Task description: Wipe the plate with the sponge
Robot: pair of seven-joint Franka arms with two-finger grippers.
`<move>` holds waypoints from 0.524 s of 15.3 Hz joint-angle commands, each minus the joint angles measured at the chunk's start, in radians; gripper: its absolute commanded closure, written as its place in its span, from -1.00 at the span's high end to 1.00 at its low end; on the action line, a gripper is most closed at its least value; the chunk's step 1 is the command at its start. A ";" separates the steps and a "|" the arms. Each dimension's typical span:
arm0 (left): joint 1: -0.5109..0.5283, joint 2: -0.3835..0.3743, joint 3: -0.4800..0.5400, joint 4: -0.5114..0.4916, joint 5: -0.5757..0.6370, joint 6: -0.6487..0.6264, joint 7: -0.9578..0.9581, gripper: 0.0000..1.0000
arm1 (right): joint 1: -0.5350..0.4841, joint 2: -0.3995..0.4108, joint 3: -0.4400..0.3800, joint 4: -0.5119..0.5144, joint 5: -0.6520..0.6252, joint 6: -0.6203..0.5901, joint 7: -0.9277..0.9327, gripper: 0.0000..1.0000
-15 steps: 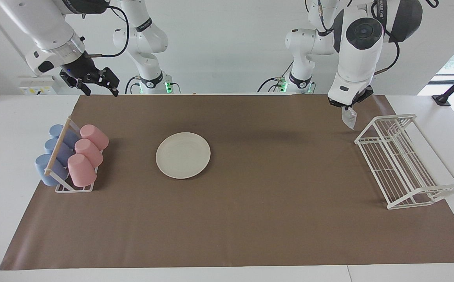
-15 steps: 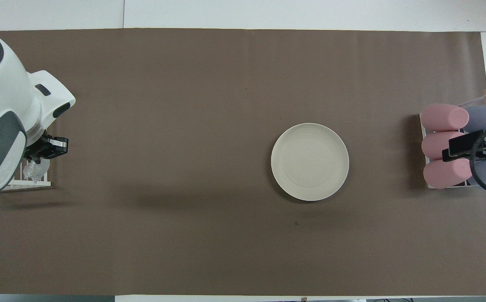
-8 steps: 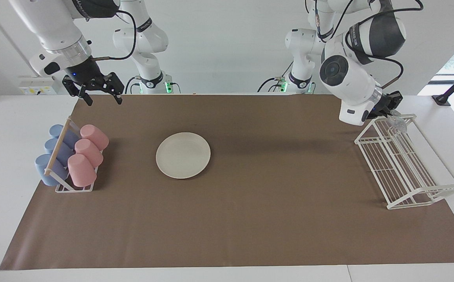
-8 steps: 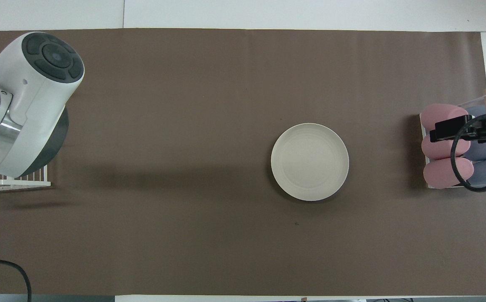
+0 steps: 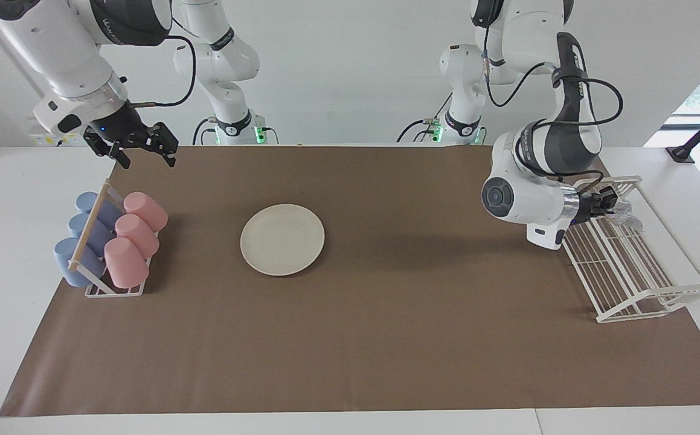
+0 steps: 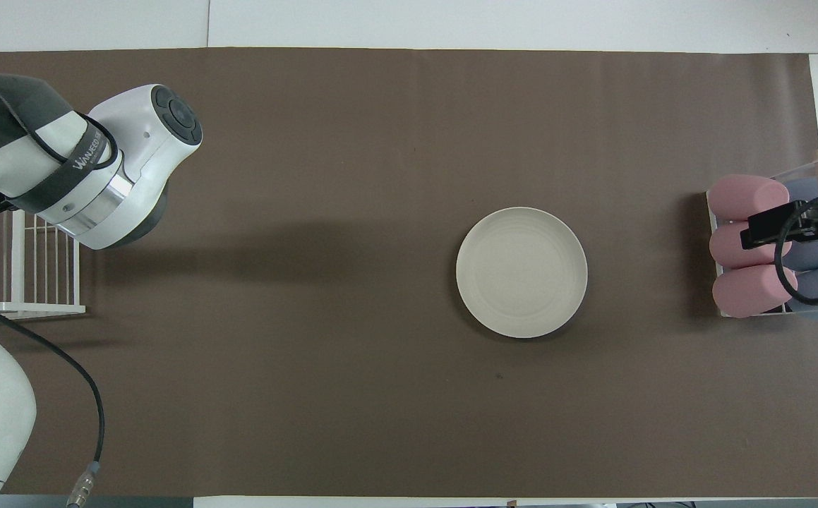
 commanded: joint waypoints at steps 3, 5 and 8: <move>0.035 0.032 -0.003 0.025 0.019 0.044 -0.056 -1.00 | 0.008 0.005 -0.043 0.005 -0.014 0.027 -0.058 1.00; 0.034 0.034 -0.003 0.022 0.004 0.066 -0.083 -1.00 | 0.004 0.006 -0.034 0.001 -0.014 0.025 -0.078 1.00; 0.032 0.034 -0.005 0.011 -0.004 0.087 -0.095 -1.00 | 0.001 0.003 -0.032 0.001 -0.014 0.033 -0.082 1.00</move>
